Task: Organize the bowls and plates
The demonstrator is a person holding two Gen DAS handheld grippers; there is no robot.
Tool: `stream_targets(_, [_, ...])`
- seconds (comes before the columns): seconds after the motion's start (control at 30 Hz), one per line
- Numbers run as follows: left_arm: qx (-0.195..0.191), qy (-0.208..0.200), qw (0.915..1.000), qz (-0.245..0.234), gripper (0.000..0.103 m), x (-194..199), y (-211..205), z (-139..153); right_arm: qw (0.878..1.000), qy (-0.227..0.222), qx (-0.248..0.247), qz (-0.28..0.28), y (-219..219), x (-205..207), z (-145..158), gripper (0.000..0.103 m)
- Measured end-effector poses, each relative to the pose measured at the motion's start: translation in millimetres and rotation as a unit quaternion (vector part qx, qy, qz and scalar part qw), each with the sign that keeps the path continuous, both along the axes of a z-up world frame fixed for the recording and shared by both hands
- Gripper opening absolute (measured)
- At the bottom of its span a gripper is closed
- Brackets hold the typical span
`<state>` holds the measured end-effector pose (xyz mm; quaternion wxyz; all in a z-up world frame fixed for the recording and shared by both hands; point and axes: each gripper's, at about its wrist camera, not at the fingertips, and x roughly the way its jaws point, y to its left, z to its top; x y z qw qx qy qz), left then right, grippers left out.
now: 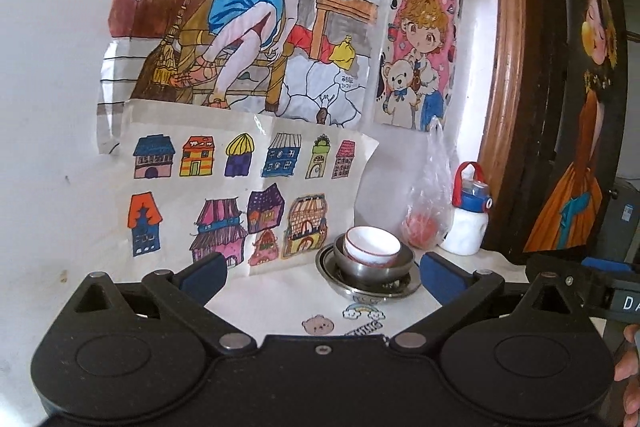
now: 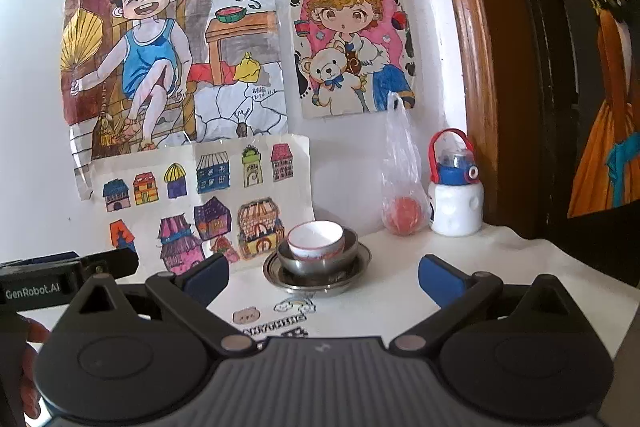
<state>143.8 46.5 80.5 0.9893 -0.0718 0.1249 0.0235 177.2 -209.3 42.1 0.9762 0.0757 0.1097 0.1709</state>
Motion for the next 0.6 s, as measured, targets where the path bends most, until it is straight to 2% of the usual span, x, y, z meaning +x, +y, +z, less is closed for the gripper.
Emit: stream_targets(0.6, [0.011, 0.008, 0.9998, 0.012, 0.102, -52, -15, -39, 1.0, 0.023, 0.01, -0.011, -6, -40, -43, 0.103])
